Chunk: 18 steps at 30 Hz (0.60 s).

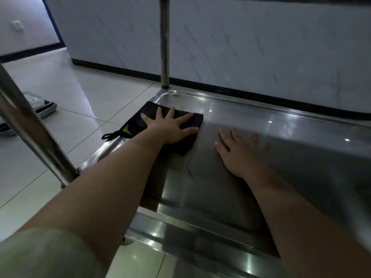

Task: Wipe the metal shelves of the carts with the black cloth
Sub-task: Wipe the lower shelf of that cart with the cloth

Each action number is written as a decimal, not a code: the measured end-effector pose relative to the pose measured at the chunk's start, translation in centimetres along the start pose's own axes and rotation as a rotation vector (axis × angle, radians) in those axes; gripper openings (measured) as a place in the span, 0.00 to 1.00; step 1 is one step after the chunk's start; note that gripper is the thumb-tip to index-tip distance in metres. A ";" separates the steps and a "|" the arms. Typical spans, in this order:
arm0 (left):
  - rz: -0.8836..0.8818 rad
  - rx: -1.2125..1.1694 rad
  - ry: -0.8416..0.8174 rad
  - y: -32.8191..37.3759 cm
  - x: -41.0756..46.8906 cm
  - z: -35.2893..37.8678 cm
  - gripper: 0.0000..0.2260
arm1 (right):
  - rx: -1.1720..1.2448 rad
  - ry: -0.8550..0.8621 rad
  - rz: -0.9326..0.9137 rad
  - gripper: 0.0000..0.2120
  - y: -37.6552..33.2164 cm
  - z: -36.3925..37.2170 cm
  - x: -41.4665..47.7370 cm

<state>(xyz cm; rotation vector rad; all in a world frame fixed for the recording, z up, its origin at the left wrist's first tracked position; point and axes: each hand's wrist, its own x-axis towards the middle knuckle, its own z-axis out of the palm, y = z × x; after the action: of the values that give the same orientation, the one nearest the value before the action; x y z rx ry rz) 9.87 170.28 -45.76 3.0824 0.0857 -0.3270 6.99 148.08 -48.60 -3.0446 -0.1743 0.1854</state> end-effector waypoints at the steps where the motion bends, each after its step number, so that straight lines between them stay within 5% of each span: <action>1: 0.014 0.005 0.002 0.1 1.0 -0.4 0.32 | -0.006 0.003 0.003 0.28 -0.1 0.0 0.1; 8: 0.059 0.031 -0.011 0.9 1.2 -0.5 0.32 | 0.010 0.011 0.019 0.29 0.5 0.7 1.0; 18: 0.030 0.003 -0.072 -3.5 -14.1 3.2 0.32 | 0.055 -0.001 -0.016 0.40 1.2 1.5 2.3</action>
<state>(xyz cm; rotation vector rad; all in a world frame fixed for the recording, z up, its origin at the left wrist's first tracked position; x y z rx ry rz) -4.81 172.93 -46.06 3.0677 0.0368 -0.4363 9.18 147.33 -50.49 -2.9872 -0.1898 0.1871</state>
